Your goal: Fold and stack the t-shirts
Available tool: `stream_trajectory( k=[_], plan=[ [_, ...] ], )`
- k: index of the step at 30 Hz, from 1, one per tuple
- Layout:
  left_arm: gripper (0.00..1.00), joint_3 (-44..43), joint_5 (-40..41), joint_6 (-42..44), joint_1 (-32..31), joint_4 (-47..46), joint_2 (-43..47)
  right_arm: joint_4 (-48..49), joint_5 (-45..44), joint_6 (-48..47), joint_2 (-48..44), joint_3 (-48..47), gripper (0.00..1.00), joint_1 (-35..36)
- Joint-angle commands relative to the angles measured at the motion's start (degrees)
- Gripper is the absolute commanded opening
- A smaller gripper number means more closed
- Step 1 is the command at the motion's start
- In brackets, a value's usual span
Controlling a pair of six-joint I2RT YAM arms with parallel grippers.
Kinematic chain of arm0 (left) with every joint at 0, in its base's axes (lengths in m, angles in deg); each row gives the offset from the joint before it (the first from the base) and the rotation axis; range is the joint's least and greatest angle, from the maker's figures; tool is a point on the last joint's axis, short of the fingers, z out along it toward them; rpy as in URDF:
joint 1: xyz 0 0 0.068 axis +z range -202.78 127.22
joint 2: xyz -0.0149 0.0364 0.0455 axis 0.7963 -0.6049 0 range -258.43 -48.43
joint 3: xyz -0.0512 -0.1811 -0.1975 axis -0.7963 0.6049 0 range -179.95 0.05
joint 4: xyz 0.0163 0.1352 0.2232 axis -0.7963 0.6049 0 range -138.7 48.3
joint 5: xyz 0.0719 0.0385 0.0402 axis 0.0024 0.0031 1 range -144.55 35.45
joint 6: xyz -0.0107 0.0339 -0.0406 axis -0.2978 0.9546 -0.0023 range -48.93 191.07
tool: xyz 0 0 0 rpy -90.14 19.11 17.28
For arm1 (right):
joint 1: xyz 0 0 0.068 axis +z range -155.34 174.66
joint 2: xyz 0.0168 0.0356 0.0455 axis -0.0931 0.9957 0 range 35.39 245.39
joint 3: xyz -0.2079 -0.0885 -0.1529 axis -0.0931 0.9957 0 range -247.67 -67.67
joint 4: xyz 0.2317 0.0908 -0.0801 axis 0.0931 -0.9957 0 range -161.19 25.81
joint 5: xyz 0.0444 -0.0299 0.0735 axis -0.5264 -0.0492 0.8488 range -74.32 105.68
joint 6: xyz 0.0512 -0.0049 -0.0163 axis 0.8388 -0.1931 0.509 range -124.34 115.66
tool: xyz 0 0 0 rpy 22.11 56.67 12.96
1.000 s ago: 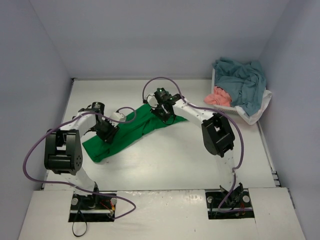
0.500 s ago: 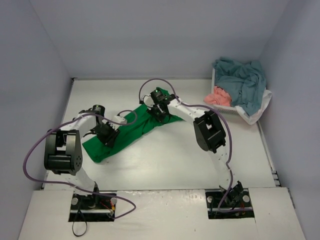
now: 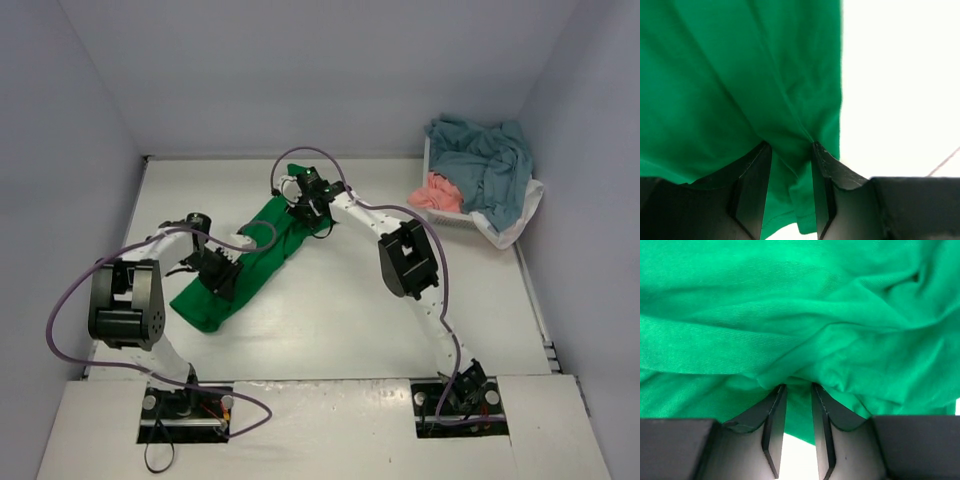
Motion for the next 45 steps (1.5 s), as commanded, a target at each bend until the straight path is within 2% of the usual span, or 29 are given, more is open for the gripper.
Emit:
stream_trajectory(
  k=[1, 6, 9, 13, 19, 26, 31, 33, 39, 43, 45],
  plan=[
    [0.32, -3.3, -6.1, -1.1, -1.4, 3.3, 1.0, -3.2, -0.8, -2.5, 6.5, 0.2, 0.25, -1.3],
    [0.32, -4.6, -10.3, -3.0, -6.6, 5.1, 0.8, -3.1, 3.6, -2.5, 7.5, -3.0, 0.3, -1.9],
    [0.32, -6.2, -13.1, -3.4, -10.2, 6.5, -0.5, -3.0, 4.9, -1.3, 7.4, -4.6, 0.42, -1.9],
    [0.32, -9.9, -13.9, -4.8, -15.2, 7.4, -2.3, -2.7, 5.1, 1.5, 4.0, -4.1, 0.47, -2.3],
    [0.31, -15.2, -9.6, -9.6, -13.0, 3.6, 6.0, -1.2, 2.6, 3.6, -6.7, 2.7, 0.49, -1.1],
    [0.31, -19.5, -6.0, -11.6, -7.7, 4.1, 13.6, -2.0, 3.5, 3.6, -16.3, 8.6, 0.44, 6.0],
    [0.31, -19.2, -6.6, -12.6, 0.8, 4.1, 17.1, -2.4, 3.9, 3.2, -18.9, 11.0, 0.45, 11.9],
    [0.31, -18.7, -6.5, -12.2, 5.0, 4.2, 18.0, -2.6, 7.3, 3.1, -19.2, 12.2, 0.45, 14.8],
    [0.31, -16.2, -8.9, -10.2, 15.2, 4.2, 19.7, -2.6, 10.8, 1.6, -15.6, 12.5, 0.42, 20.9],
    [0.31, -16.9, -11.9, -10.2, 25.1, 3.6, 18.6, -2.5, 13.0, 2.4, -10.9, 8.8, 0.38, 21.1],
    [0.31, -18.0, -13.2, -10.4, 27.6, 3.5, 18.1, -2.3, 12.4, 2.3, -9.0, 7.2, 0.36, 21.2]
  ],
)
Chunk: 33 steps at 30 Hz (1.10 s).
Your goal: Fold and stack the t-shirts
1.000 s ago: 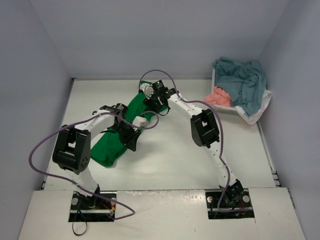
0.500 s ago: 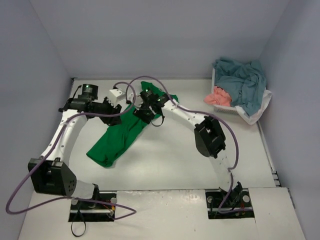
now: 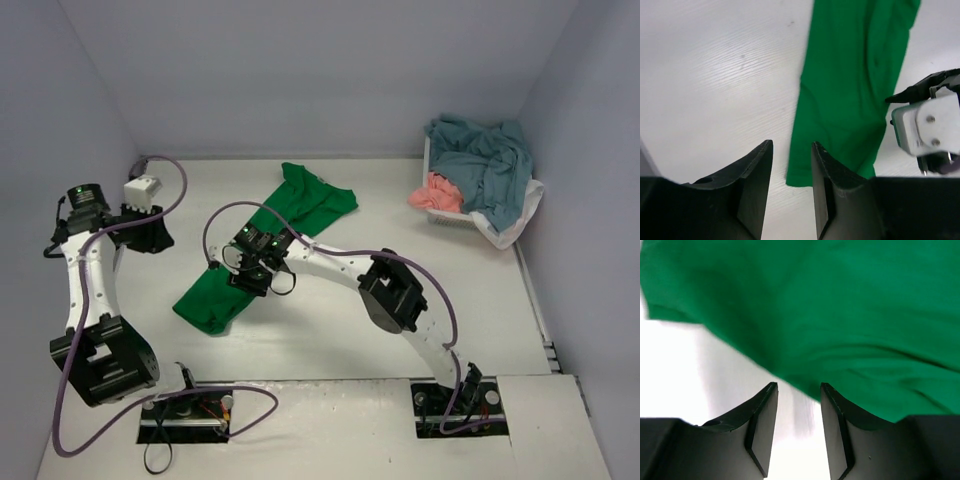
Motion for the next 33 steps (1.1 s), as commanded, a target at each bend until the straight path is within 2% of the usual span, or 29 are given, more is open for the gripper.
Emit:
stream_trajectory(
  k=[1, 3, 8, 14, 18, 22, 33],
  plan=[
    [0.31, -3.3, -4.8, 0.7, 5.7, -1.0, 0.3, 0.4, 0.9, 0.1, 1.9, -5.2, 0.36, -1.1],
    [0.31, -3.7, -5.6, 0.7, 7.1, -1.4, 0.0, 0.9, 1.0, 0.5, 2.2, -6.3, 0.31, -1.1],
    [0.31, -2.7, -5.8, -0.1, 8.5, -3.1, -0.7, 1.0, 0.9, 0.9, 4.2, -12.3, 0.06, -1.0],
    [0.31, -0.1, -6.0, 0.6, 8.8, -4.1, -1.4, 0.9, 0.4, 0.6, 2.5, -13.1, 0.01, -0.2],
    [0.31, 0.7, -6.6, 0.7, 9.0, -4.2, -1.9, 1.0, 0.9, 0.8, 2.6, -13.3, 0.0, -0.2],
    [0.31, 1.4, -7.3, 0.0, 9.1, -4.7, -1.9, 0.9, 5.7, 1.5, 4.8, -13.7, 0.0, -0.1],
    [0.31, 5.2, -8.1, -1.6, 9.2, -7.6, -2.3, 1.3, 10.6, 4.1, 12.0, -19.6, 0.0, 1.3]
  ],
)
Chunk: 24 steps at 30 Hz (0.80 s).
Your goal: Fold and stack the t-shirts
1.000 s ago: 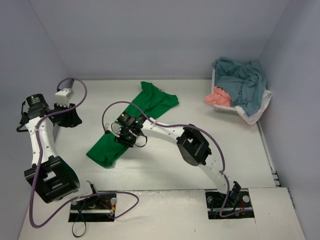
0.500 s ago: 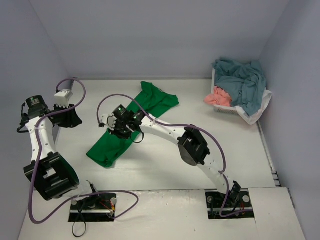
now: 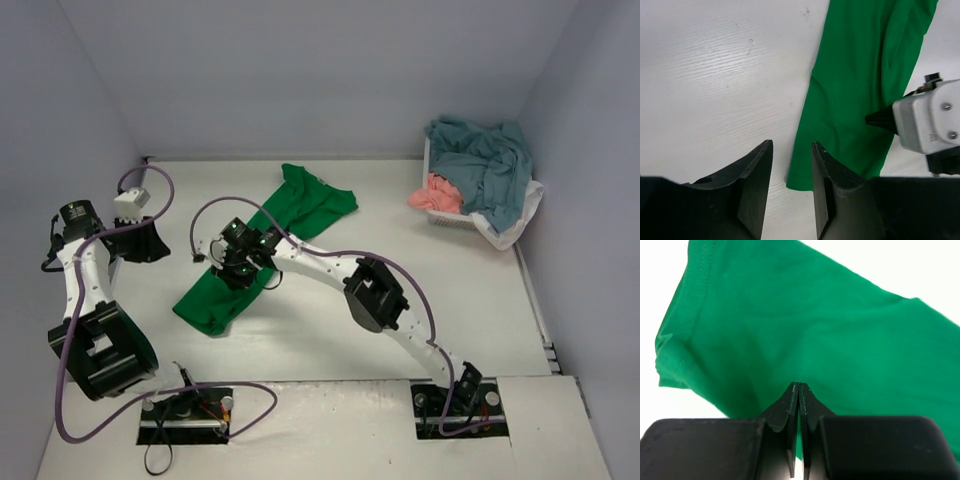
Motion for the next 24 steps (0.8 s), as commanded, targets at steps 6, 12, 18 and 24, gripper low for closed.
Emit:
stream_trajectory(
  k=[6, 12, 18, 24],
  plan=[
    [0.31, 0.9, -2.6, -0.8, 0.6, -2.9, 1.3, 0.6, 3.0, 1.6, 1.7, -0.4, 0.0, 3.7],
    [0.31, 0.7, -3.0, 0.0, 0.6, -1.3, 2.2, 0.2, 1.5, 1.5, -3.8, 11.6, 0.0, 3.3],
    [0.31, 0.0, -4.4, -0.4, 0.6, -0.2, 3.0, -0.5, -2.7, 1.8, -12.9, 25.9, 0.0, 1.1],
    [0.31, -0.9, -5.2, -0.6, 0.6, 1.1, 3.8, -1.0, -3.7, 2.9, -19.9, 34.5, 0.0, -4.2]
  ],
)
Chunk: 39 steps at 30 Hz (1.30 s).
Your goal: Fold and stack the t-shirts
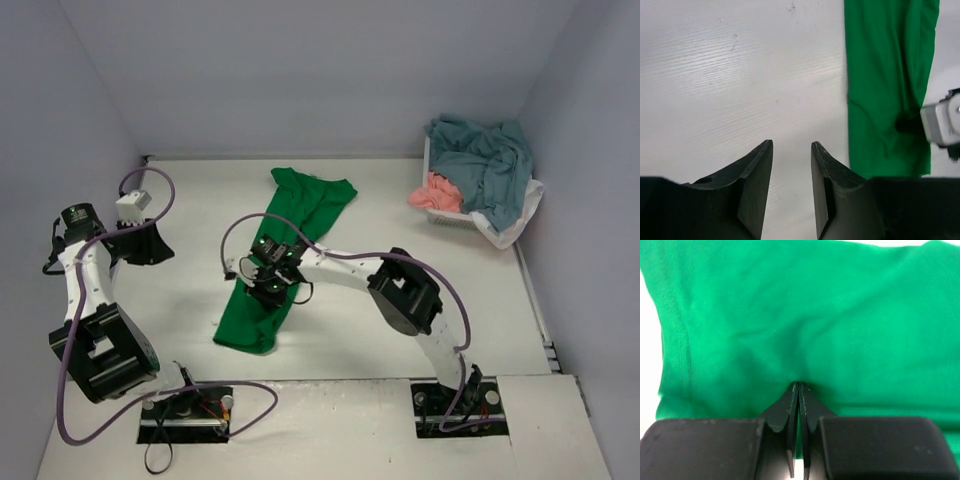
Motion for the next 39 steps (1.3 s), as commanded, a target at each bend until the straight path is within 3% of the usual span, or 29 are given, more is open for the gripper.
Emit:
stream_trajectory(
  k=[1, 7, 17, 18, 19, 22, 26, 31, 39],
  plan=[
    [0.31, -3.0, -2.9, 0.1, 0.3, 0.9, 2.9, -6.3, -3.8, 1.2, -4.8, 6.1, 0.0, -5.3],
    [0.31, -3.9, -3.9, -0.3, 0.3, 1.9, 3.0, -6.3, -5.8, 0.6, -12.4, 14.3, 0.0, -9.4],
    [0.31, -3.7, -4.3, -1.2, -0.9, 2.9, 5.3, -6.1, -6.9, 0.6, -19.4, 19.4, 0.0, -12.7],
    [0.31, -3.5, -4.2, -1.3, -1.2, 3.1, 5.4, -6.0, -7.8, 0.6, -20.0, 19.6, 0.03, -12.8],
    [0.31, -3.2, -4.2, -1.3, -1.3, 3.1, 5.8, -6.0, -8.3, 0.8, -20.6, 19.7, 0.22, -12.8],
    [0.32, -2.4, -3.7, -1.7, -2.3, 3.1, 6.6, -5.4, -8.8, 1.0, -24.3, 19.6, 0.43, -12.8],
    [0.32, -1.0, -2.7, -1.4, -6.5, 4.1, 8.6, -5.3, -9.0, 0.1, -31.1, 18.1, 0.46, -12.7],
    [0.32, 2.0, 4.6, -2.9, -16.1, 2.2, 12.6, -6.2, -7.1, -0.9, -37.3, 19.2, 0.5, -11.5],
    [0.32, 1.8, 6.7, -3.8, -17.7, 3.1, 13.4, -6.4, -13.9, -5.8, -40.4, 29.8, 0.51, 0.7]
  ],
)
